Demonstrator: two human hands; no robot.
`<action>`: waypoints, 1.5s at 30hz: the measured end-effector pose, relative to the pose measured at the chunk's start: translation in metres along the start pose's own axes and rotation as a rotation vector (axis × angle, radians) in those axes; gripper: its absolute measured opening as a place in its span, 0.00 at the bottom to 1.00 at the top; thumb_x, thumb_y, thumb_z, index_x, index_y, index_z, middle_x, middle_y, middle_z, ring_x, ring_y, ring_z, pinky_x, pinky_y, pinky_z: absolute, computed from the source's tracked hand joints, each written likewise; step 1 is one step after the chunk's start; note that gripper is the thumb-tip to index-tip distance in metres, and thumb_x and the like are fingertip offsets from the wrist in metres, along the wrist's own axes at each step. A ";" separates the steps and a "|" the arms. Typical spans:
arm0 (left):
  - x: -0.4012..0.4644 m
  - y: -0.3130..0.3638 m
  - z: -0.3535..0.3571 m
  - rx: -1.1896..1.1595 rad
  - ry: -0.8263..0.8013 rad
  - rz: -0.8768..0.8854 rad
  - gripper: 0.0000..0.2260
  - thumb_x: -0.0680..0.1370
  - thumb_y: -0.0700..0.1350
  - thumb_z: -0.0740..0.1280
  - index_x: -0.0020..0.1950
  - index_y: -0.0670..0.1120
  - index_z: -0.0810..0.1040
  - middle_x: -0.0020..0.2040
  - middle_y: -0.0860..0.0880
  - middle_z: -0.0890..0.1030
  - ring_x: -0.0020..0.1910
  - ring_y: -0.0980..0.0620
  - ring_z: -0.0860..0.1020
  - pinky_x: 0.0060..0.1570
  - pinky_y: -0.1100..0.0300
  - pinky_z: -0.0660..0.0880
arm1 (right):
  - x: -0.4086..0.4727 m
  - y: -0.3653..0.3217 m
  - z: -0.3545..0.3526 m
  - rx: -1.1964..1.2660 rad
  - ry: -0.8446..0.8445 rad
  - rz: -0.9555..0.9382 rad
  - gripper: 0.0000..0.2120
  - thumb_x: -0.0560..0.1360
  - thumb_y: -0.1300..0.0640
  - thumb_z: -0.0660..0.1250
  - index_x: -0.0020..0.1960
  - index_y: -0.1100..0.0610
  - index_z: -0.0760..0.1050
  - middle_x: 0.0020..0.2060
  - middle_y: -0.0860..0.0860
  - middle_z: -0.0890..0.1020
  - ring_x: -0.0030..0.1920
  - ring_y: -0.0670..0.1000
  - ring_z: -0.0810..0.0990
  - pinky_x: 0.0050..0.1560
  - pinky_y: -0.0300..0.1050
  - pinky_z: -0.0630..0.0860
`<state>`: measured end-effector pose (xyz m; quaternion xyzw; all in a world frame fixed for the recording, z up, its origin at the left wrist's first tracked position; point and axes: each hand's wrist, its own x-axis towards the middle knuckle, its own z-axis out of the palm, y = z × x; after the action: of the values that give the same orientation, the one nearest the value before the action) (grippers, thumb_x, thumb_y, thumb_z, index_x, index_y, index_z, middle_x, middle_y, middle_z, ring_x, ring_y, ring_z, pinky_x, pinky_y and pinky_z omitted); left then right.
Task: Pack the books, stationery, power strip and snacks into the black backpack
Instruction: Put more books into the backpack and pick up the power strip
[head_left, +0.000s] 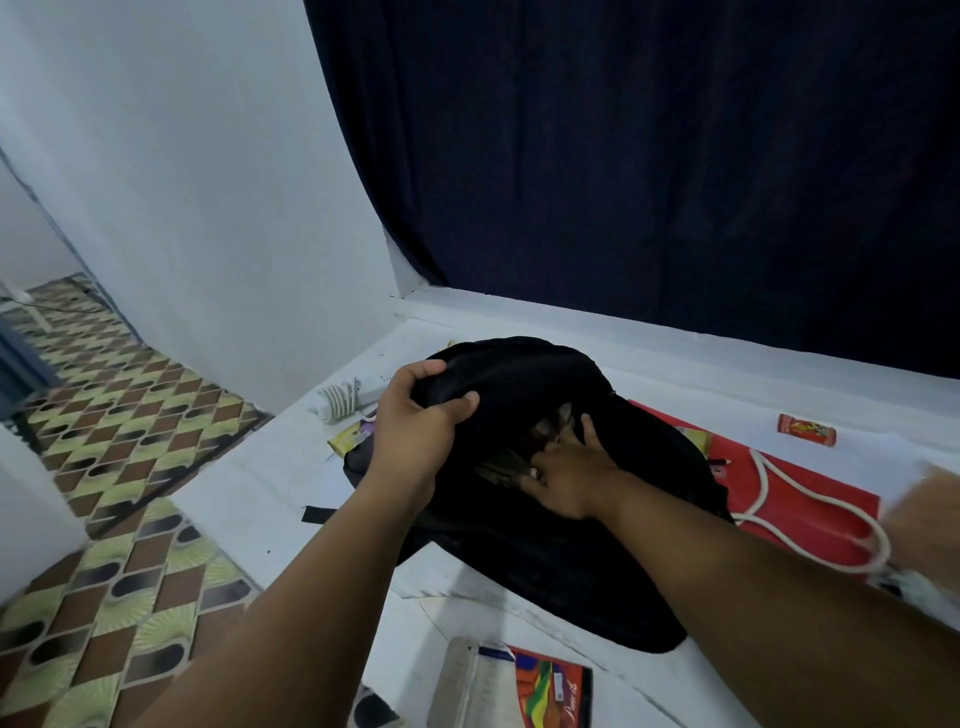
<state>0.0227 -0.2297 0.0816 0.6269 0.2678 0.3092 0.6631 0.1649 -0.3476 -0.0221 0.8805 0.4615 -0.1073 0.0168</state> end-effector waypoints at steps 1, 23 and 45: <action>-0.001 0.000 0.000 -0.006 -0.003 -0.002 0.18 0.73 0.36 0.75 0.59 0.49 0.77 0.52 0.51 0.82 0.46 0.55 0.83 0.38 0.67 0.79 | -0.002 -0.001 0.001 -0.010 0.001 0.010 0.30 0.82 0.37 0.47 0.78 0.53 0.60 0.79 0.55 0.57 0.79 0.60 0.37 0.74 0.66 0.31; 0.003 -0.036 -0.012 0.077 -0.131 -0.048 0.18 0.71 0.41 0.79 0.56 0.51 0.78 0.52 0.51 0.83 0.47 0.52 0.84 0.44 0.59 0.82 | -0.041 -0.012 0.021 0.712 0.847 0.213 0.09 0.76 0.61 0.66 0.51 0.54 0.84 0.47 0.47 0.85 0.49 0.48 0.83 0.51 0.43 0.80; 0.268 -0.107 -0.221 0.951 -0.187 0.232 0.31 0.67 0.53 0.80 0.67 0.48 0.75 0.65 0.41 0.76 0.67 0.36 0.71 0.65 0.47 0.67 | 0.116 -0.183 -0.046 0.562 0.907 0.115 0.08 0.75 0.62 0.68 0.50 0.52 0.82 0.46 0.43 0.82 0.43 0.42 0.78 0.45 0.41 0.78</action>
<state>0.0445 0.1146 -0.0318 0.9107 0.2468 0.1671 0.2861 0.0875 -0.1436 0.0116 0.8328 0.3269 0.1655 -0.4150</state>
